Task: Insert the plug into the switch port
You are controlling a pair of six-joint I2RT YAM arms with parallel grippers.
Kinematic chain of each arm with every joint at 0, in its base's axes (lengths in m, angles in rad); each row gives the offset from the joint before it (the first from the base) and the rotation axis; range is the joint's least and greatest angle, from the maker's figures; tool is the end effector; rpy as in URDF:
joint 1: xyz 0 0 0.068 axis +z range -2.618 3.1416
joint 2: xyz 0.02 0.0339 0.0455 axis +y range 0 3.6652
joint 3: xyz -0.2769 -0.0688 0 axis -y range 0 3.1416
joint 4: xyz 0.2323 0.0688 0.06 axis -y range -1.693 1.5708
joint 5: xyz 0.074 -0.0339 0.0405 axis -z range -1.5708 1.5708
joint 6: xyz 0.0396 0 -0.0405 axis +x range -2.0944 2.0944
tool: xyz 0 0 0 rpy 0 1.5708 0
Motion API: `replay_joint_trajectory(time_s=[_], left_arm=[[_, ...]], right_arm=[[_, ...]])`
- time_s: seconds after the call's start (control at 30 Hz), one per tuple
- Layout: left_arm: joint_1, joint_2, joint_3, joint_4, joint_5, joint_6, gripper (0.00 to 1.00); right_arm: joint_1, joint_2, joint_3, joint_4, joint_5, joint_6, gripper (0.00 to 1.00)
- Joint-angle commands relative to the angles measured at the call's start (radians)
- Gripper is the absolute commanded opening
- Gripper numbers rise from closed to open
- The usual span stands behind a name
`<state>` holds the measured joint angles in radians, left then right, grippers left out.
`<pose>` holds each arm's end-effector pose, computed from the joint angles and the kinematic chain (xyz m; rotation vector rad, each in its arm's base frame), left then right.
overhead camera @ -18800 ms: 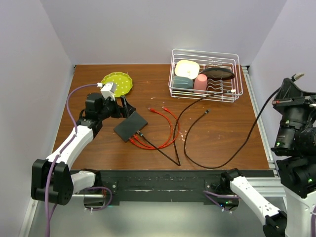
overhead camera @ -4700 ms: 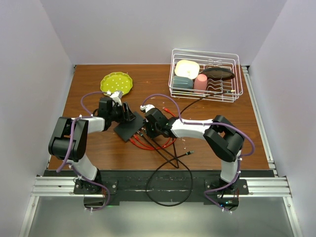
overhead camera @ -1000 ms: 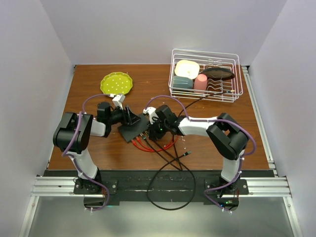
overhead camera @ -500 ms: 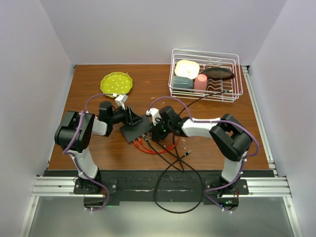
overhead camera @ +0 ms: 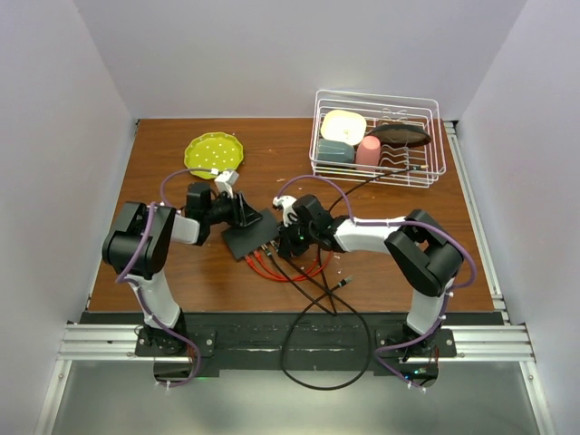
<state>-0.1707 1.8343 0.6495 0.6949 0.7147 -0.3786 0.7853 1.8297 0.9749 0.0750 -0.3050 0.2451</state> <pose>0.3177 -0.0811 0.1393 0.2440 2.0853 -1.0697 0.2519 0.2687 0.1667 -0.8111 2.3360 0.8376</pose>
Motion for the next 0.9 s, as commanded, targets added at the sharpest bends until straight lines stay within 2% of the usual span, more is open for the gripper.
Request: replay_joint_trajectory(time_s=[0.0,0.3,0.73,0.87], left_arm=[[-0.081,-0.004,0.053,-0.148,0.063,0.038,0.4],[-0.089,-0.009,0.108,-0.33,0.037,0.073,0.34],[-0.112,0.003,0.128,-0.4,0.063,0.106,0.3],[-0.122,0.011,0.153,-0.454,0.072,0.135,0.23]], right_arm=[[-0.004,-0.052,0.031,0.195,0.064,0.052,0.0],[0.011,-0.083,0.036,0.212,0.151,0.121,0.0],[0.026,-0.072,0.084,0.206,0.227,0.123,0.0],[0.026,-0.067,0.1,0.215,0.241,0.106,0.0]])
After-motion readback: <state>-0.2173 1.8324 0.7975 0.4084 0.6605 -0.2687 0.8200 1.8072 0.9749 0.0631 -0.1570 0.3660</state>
